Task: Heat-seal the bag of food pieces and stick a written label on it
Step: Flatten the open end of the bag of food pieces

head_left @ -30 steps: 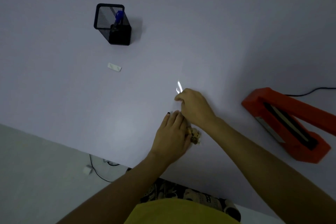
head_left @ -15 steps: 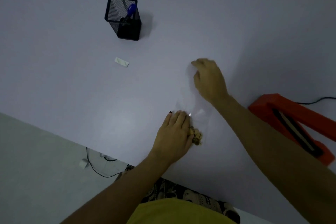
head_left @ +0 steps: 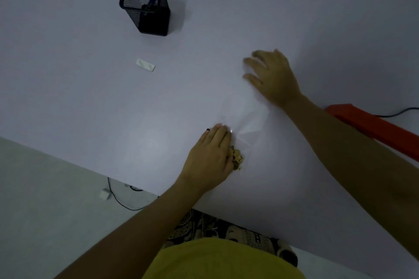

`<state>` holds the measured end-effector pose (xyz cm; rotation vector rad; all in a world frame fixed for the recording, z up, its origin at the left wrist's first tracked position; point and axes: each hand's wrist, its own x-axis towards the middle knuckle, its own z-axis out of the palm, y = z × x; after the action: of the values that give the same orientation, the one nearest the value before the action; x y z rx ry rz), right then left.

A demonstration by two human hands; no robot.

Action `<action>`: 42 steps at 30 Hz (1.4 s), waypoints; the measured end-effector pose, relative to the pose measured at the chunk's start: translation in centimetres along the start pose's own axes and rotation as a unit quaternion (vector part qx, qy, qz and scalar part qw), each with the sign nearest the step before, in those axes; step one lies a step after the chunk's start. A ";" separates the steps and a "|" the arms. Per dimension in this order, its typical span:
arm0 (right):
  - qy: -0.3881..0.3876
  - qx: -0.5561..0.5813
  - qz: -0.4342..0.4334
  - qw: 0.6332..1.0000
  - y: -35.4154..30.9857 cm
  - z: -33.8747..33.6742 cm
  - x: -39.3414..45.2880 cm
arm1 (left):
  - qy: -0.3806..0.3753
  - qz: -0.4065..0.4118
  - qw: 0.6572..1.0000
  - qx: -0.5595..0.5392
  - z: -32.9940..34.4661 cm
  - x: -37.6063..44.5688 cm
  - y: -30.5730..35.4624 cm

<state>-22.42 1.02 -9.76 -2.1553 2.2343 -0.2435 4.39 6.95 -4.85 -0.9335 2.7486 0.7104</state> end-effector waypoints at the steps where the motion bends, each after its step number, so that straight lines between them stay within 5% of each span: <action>1: 0.007 0.002 0.036 0.999 0.4 0.0 0.6 | 0.000 -0.001 1.000 0.002 0.0 0.0 0.0; 4: 0.029 0.001 0.090 0.996 -0.6 -0.1 1.1 | -0.002 -0.005 1.000 0.001 -0.1 0.0 0.2; 11: 0.007 0.046 -0.023 0.999 -8.7 0.9 -4.7 | -0.012 -0.014 0.999 0.027 -0.4 -0.2 0.3; 22: -0.044 0.019 0.078 0.996 -4.1 0.5 -1.2 | -0.036 -0.004 0.999 0.033 -1.1 1.6 0.2; 28: -0.059 0.014 -0.077 0.995 -5.9 0.7 -2.9 | -0.054 0.018 0.997 0.053 -1.5 1.1 -0.5; 34: -0.045 0.004 0.104 0.994 -1.8 -0.2 -0.1 | -0.066 0.018 0.996 0.052 -1.6 0.1 -1.2; 42: 0.005 0.029 -0.045 0.999 -8.3 0.4 -3.8 | -0.047 0.012 0.998 0.043 -1.4 0.0 -0.8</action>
<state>-13.95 4.51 -9.40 -2.2318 2.1106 -0.3178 4.85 5.72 -3.91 -0.8285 2.6886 0.6170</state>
